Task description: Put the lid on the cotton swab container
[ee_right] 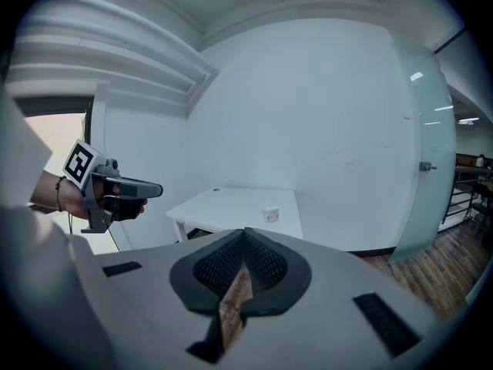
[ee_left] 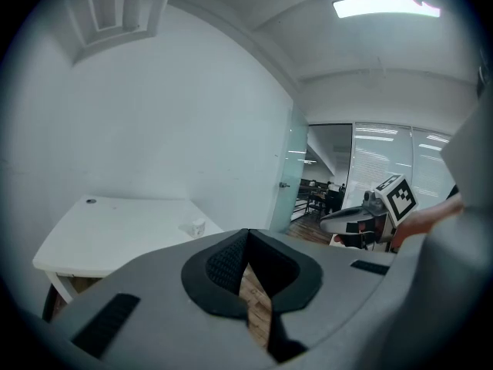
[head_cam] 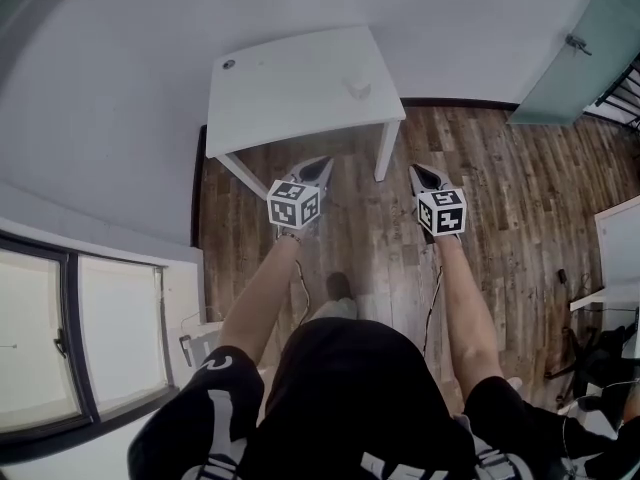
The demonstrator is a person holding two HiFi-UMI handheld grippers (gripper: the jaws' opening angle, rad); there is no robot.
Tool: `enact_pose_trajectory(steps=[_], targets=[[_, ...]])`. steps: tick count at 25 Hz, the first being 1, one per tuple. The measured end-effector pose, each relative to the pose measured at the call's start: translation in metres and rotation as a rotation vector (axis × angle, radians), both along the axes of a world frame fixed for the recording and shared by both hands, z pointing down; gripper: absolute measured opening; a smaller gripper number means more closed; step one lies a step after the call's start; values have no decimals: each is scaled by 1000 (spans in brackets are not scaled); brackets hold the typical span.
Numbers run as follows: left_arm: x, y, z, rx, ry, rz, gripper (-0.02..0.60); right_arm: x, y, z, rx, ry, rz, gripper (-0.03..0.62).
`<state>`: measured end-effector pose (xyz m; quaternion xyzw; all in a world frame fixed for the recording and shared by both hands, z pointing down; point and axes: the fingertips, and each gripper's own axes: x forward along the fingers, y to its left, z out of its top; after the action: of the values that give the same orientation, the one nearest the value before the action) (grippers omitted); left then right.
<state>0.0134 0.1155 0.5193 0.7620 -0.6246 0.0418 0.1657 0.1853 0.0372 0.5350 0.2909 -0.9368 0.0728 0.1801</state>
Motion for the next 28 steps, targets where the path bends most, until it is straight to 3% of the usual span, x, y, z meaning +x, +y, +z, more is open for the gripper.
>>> enact_pose_trajectory(steps=[16,25,28], targets=[[-67,-52,27,-118,-15,92,23,-79,-44,13,-9,41,0,12],[-74,-81,29,-74,27,151,23,-105,-78,18,-15,52,-30,12],[-82,-97,30,-82,2,143,23,-117,-97,20,-15,55,-49,12]])
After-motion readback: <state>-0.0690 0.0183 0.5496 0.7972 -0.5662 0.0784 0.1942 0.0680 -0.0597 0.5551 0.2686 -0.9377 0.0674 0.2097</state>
